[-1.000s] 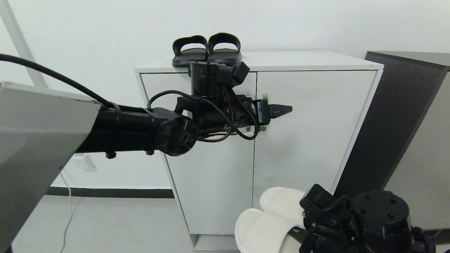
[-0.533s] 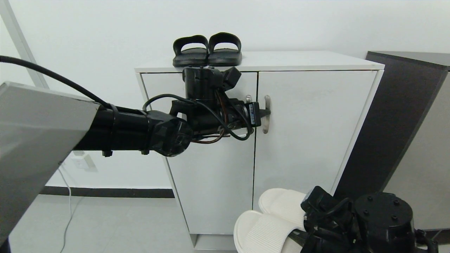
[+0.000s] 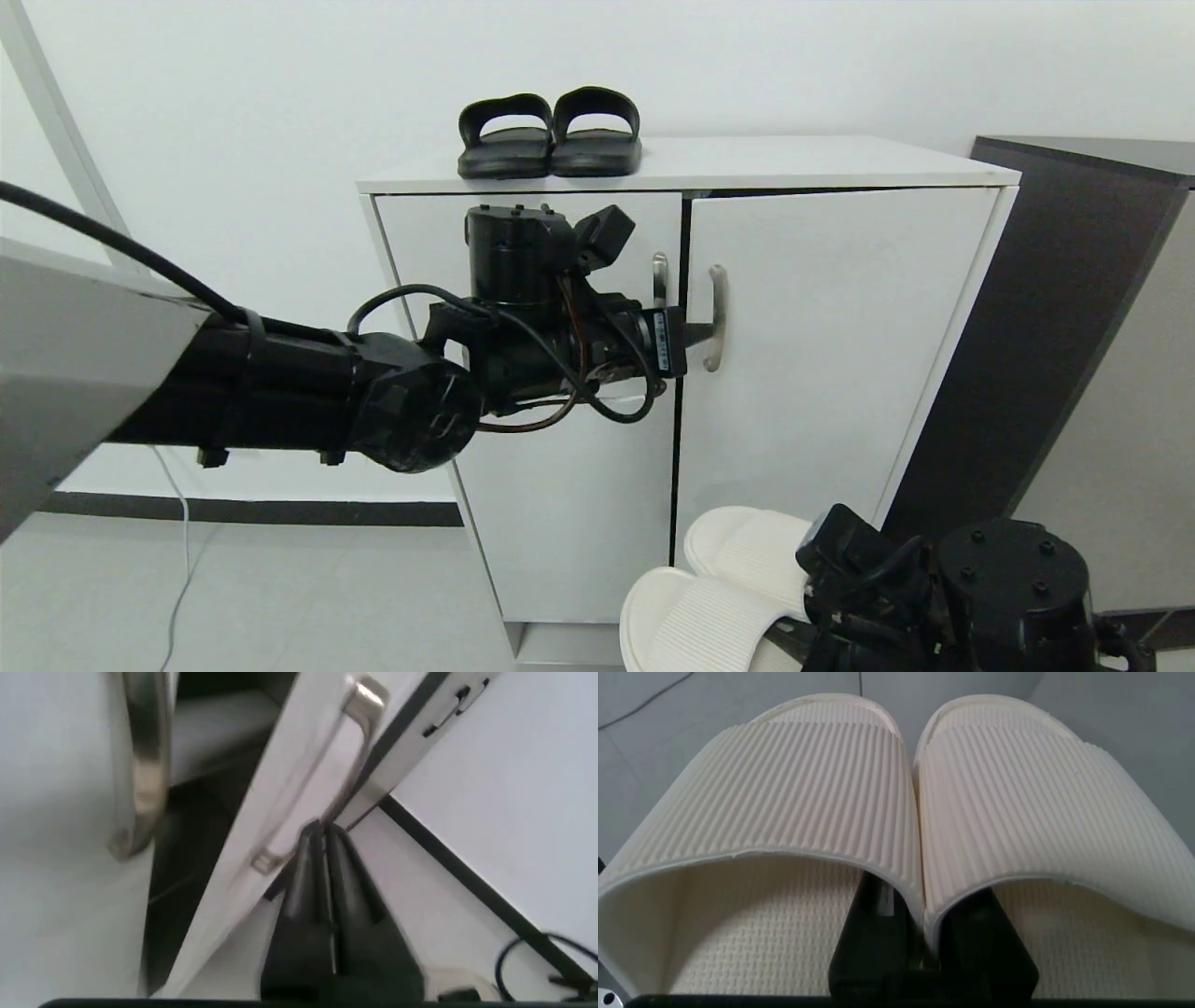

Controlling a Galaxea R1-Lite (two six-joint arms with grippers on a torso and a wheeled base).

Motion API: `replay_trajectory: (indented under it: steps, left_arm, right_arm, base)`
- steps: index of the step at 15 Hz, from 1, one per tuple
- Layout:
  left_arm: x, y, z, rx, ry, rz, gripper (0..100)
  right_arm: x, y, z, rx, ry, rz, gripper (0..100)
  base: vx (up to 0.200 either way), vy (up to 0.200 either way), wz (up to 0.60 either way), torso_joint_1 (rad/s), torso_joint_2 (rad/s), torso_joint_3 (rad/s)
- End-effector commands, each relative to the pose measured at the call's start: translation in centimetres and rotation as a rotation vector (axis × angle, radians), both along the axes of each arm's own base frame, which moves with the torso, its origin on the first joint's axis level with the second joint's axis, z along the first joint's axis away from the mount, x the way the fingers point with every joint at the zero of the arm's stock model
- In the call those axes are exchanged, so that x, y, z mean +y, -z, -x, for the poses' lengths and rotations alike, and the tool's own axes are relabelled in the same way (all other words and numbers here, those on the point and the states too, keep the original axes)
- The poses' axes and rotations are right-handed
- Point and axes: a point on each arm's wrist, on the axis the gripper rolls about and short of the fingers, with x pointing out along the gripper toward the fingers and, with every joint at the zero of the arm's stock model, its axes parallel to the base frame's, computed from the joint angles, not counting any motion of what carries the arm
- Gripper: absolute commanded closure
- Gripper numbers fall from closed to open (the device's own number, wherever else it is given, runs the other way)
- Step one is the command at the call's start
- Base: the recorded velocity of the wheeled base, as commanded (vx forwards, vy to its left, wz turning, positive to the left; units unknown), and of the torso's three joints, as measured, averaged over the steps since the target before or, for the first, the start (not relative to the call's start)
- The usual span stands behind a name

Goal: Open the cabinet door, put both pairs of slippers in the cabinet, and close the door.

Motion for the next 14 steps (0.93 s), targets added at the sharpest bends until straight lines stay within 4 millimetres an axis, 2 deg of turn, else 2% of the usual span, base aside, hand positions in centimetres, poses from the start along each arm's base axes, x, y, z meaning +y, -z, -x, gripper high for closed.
replay_trajectory:
  steps: [1,3,6,11,14]
  left_arm:
    - [1.3,-1.1,1.9,-0.028,0.001,0.020,100]
    - [2.2,-1.5,2.0,-0.050,-0.018,0.034,100]
    - [3.3,-1.5,0.2,-0.052,-0.064,0.043,100]
    - [1.5,-1.0,-2.9,-0.045,-0.072,0.081,100]
    - [-0.1,-0.8,-3.5,-0.055,-0.050,0.090,100]
  right_arm:
    - [0.0,0.1,0.0,0.000,0.000,0.004,100]
    - [0.0,0.1,0.0,0.000,-0.002,0.004,100]
    - [0.0,0.1,0.0,-0.004,-0.005,0.010,100]
    - [0.4,0.3,0.7,-0.004,-0.033,0.020,100]
    - [0.4,0.3,0.7,-0.004,-0.036,0.020,100]
  base:
    - [0.000,0.000,0.00,0.000,0.00,0.000]
    - [0.000,0.000,0.00,0.000,0.00,0.000]
    - [0.000,0.000,0.00,0.000,0.00,0.000]
    - [0.000,0.000,0.00,0.000,0.00,0.000]
    - [0.000,0.000,0.00,0.000,0.00,0.000]
